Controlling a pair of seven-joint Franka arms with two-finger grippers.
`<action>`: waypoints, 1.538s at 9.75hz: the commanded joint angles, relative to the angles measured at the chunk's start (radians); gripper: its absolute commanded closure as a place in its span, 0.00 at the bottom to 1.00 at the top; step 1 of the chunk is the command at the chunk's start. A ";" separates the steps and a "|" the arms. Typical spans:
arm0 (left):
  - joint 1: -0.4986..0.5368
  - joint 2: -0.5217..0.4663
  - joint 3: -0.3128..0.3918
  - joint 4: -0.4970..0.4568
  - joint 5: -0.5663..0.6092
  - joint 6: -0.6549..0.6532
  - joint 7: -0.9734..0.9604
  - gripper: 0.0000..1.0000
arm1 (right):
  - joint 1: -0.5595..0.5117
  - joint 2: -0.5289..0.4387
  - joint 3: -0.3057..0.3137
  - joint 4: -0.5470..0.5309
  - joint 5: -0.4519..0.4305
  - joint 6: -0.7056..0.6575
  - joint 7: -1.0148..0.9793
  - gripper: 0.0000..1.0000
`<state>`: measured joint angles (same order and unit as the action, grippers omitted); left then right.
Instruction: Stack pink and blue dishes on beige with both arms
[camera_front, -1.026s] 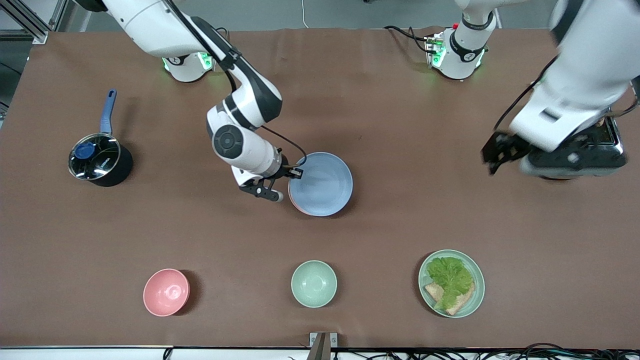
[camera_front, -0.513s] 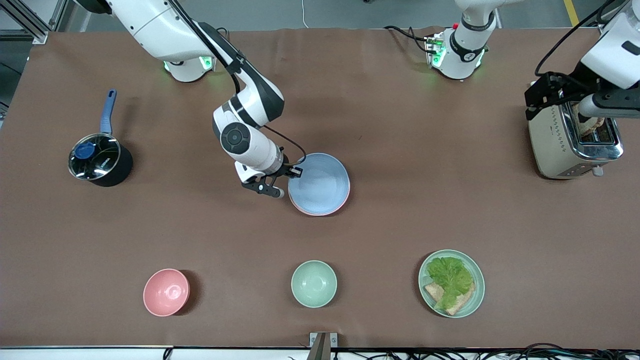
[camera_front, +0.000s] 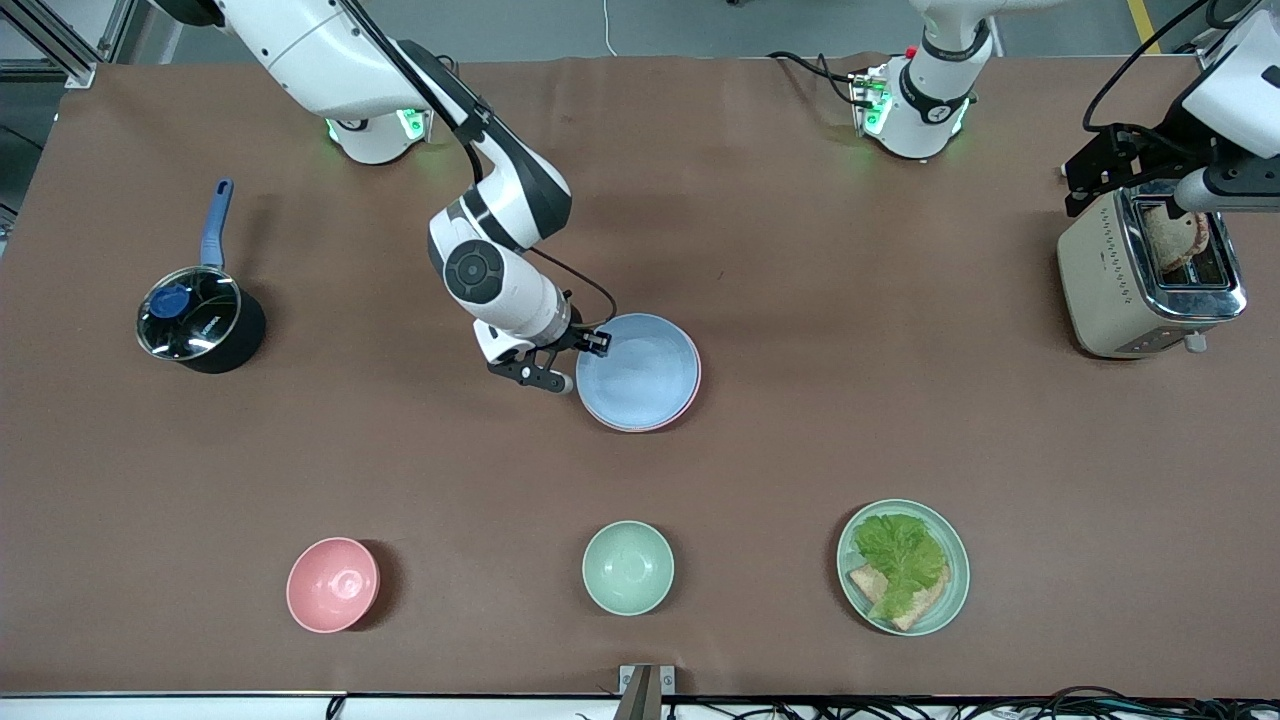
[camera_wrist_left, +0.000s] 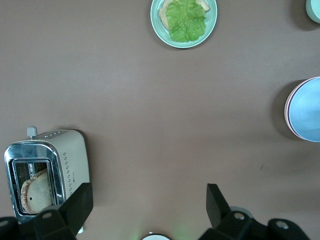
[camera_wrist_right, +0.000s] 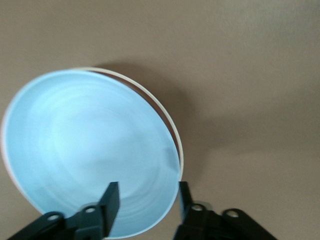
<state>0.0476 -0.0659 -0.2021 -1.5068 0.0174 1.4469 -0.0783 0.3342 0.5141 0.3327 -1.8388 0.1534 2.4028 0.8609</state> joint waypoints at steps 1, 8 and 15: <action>0.004 -0.043 0.016 -0.078 -0.051 0.021 0.015 0.00 | -0.071 -0.161 0.011 0.039 -0.053 -0.208 0.026 0.00; 0.008 -0.023 0.020 -0.079 -0.062 0.020 -0.011 0.00 | -0.334 -0.520 -0.257 0.253 -0.196 -0.748 -0.432 0.00; 0.011 0.089 0.027 0.017 -0.044 0.021 0.008 0.00 | -0.334 -0.522 -0.397 0.382 -0.129 -0.925 -0.672 0.00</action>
<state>0.0571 -0.0145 -0.1813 -1.5058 -0.0291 1.4708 -0.0807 -0.0042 -0.0277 -0.0630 -1.4748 0.0153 1.4980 0.2012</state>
